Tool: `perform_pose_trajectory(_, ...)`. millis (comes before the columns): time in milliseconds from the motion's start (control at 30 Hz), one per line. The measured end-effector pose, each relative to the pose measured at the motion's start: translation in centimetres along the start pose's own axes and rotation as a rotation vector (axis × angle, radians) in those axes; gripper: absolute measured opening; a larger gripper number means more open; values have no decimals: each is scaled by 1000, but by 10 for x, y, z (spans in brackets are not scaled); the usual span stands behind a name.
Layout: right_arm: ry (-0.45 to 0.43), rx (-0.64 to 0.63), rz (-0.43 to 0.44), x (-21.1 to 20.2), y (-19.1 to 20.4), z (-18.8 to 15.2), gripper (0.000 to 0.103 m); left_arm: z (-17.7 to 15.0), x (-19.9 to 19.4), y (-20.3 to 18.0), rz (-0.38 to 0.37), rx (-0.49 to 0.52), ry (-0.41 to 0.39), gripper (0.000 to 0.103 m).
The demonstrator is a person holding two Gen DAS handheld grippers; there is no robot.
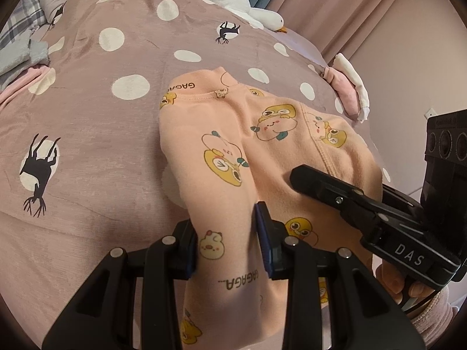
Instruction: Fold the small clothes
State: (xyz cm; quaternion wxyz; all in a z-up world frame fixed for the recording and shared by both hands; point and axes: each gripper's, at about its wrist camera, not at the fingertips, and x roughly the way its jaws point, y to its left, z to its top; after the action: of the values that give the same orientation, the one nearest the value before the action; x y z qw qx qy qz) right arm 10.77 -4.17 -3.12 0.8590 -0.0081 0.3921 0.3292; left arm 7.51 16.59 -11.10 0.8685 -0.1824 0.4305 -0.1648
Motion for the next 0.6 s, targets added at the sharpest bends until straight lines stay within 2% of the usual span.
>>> perform_pose_trajectory(367,5,-10,-10,8,1,4,24,6,7,5,-3,-1,14,33)
perform_pose_trajectory(600,-7,5,-6,11,-11,9,24,17,17,1,-1,2,26,33)
